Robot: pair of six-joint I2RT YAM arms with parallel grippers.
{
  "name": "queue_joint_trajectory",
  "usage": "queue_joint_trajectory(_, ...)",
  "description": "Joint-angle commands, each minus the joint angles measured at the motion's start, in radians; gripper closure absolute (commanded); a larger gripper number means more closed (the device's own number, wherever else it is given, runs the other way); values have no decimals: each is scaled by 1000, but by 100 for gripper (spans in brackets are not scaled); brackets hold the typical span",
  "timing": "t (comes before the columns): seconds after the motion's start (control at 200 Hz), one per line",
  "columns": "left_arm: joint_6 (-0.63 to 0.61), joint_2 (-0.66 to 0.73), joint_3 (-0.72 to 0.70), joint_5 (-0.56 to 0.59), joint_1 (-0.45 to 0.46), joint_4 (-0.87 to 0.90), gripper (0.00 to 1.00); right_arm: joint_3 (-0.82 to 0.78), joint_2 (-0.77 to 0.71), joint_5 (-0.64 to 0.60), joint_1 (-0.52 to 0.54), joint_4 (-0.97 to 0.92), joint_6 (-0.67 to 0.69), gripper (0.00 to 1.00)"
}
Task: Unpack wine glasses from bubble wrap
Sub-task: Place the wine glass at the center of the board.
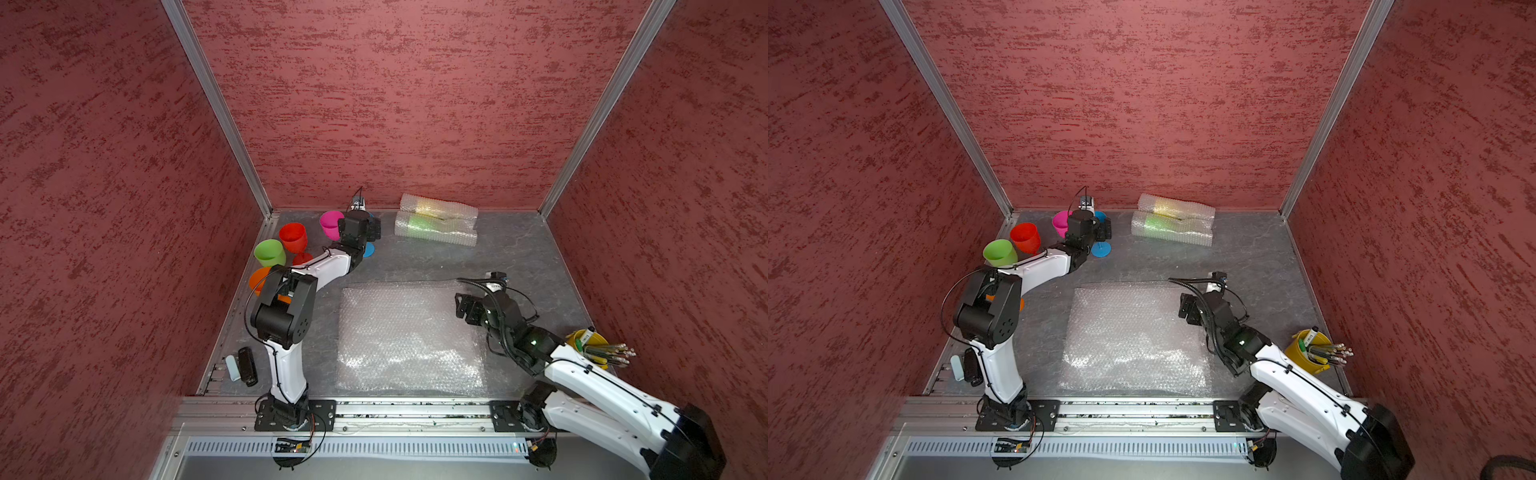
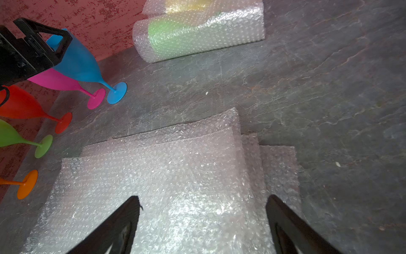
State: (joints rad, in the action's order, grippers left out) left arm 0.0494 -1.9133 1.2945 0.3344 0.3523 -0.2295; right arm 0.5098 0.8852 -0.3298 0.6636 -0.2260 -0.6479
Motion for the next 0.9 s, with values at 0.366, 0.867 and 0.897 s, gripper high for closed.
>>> queue_joint_trajectory(0.366, 76, 260, 33, 36, 14, 149, 4, 124, -51, -46, -4, -60, 13, 8)
queue_joint_trajectory(0.867, 641, 783, -196, -563, 1, 725, 0, 665, 452, -75, -50, -180, 138, 7)
queue_joint_trajectory(0.897, 652, 810, -243, -658, -27, 703, 0, 713, 512, -58, -74, -190, 155, 7)
